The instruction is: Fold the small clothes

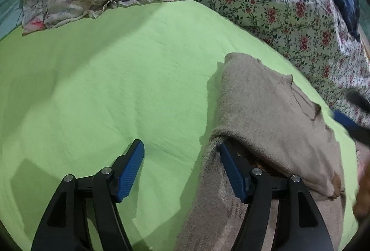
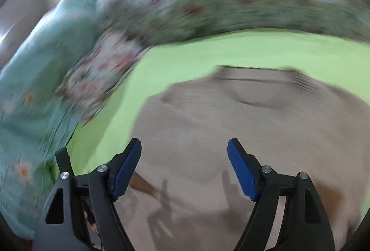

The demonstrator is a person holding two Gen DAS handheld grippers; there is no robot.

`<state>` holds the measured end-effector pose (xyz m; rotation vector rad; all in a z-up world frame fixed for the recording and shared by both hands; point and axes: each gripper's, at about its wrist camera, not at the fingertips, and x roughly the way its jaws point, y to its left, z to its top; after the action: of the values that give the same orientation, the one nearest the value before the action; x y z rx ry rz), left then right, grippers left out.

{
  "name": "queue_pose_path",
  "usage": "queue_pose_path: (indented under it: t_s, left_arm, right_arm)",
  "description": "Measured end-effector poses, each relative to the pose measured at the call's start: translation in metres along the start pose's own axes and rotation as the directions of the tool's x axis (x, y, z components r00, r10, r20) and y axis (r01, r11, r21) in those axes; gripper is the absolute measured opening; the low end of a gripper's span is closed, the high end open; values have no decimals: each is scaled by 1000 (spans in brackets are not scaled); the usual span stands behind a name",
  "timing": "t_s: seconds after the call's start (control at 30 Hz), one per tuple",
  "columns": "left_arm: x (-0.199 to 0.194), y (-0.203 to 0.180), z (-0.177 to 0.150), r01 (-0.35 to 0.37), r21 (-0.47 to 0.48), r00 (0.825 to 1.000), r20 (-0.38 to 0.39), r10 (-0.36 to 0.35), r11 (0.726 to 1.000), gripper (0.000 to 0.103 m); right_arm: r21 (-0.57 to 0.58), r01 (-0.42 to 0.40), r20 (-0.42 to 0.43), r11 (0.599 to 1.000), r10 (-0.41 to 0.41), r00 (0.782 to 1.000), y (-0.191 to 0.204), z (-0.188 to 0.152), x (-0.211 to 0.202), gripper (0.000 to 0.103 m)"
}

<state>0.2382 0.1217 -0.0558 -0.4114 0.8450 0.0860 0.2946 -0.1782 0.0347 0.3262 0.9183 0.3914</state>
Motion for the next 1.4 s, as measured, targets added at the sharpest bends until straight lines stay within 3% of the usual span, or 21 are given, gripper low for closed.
queue_pose_path:
  t_s: [0.07, 0.2, 0.27, 0.3, 0.33, 0.37, 0.43, 0.5, 0.63, 0.7, 0.73, 0.83, 0.9, 0.97, 1.0, 1.07, 1.23, 1.3, 1.4]
  left_arm:
    - [-1, 3, 0, 21, -14, 1000, 6, -20, 1000, 69]
    - [-3, 10, 0, 63, -42, 998, 20, -62, 997, 69]
    - [-3, 12, 0, 81, -53, 996, 25, -80, 995, 70]
    - [-3, 13, 0, 90, -57, 996, 29, -88, 994, 71]
    - [-3, 14, 0, 94, -58, 995, 32, -92, 994, 72]
    - [-3, 14, 0, 96, -57, 995, 33, -94, 994, 73]
    - [-3, 12, 0, 97, -50, 995, 35, -96, 994, 74]
    - [-2, 12, 0, 102, -51, 994, 36, -100, 993, 75]
    - [-3, 14, 0, 117, -54, 993, 31, -115, 992, 76]
    - [-3, 14, 1, 122, -56, 992, 28, -121, 991, 77]
    - [-3, 15, 2, 128, -57, 992, 26, -127, 990, 77]
    - [-5, 19, 2, 155, -74, 988, 24, -154, 985, 77]
    - [-7, 22, 3, 176, -85, 984, 7, -176, 981, 77]
    - [-10, 22, 7, 195, -82, 980, -21, -198, 977, 77]
    - [-12, 20, 8, 195, -74, 980, -27, -197, 978, 77]
    - [-15, 13, 14, 181, -44, 983, -32, -183, 982, 77]
    - [-16, -10, 35, 136, 45, 991, -20, -135, 990, 77]
    - [-12, -20, 45, 115, 68, 993, -15, -114, 991, 77]
    - [5, -35, 52, 51, 116, 998, -47, -45, 992, 77]
  right_arm:
    - [26, -103, -85, 994, 105, 991, 6, 33, 53, 78]
    - [-16, -91, -237, 996, 84, 968, 17, 67, 125, 78]
    - [-27, -104, -356, 994, 88, 930, 23, 69, 160, 78]
    - [-5, -152, -413, 988, 137, 900, 27, 66, 174, 79]
    - [40, -229, -476, 973, 220, 851, 31, 62, 191, 79]
    - [53, -255, -501, 966, 246, 830, 34, 59, 200, 79]
    - [50, -273, -481, 961, 263, 837, 43, 59, 211, 82]
    - [107, -329, -401, 938, 343, 849, 43, 65, 214, 84]
    - [276, -448, -162, 850, 501, 850, 13, 68, 200, 84]
    - [310, -473, -55, 825, 512, 857, -3, 67, 180, 83]
    - [308, -433, -24, 847, 462, 887, -10, 68, 163, 83]
    - [256, -336, 2, 906, 348, 938, -17, 61, 114, 83]
    - [210, -256, 6, 944, 260, 966, -22, 50, 80, 83]
    - [160, -116, 15, 980, 115, 993, -40, 28, 30, 83]
    - [150, -82, 28, 985, 78, 997, -46, 20, 15, 83]
    - [149, 33, 68, 988, -44, 997, -70, -6, -32, 83]
    - [294, 282, 113, 913, -326, 939, -131, -68, -119, 81]
    - [333, 326, 86, 885, -373, 924, -147, -86, -132, 77]
    - [305, 388, 9, 870, -410, 912, -154, -104, -125, 71]
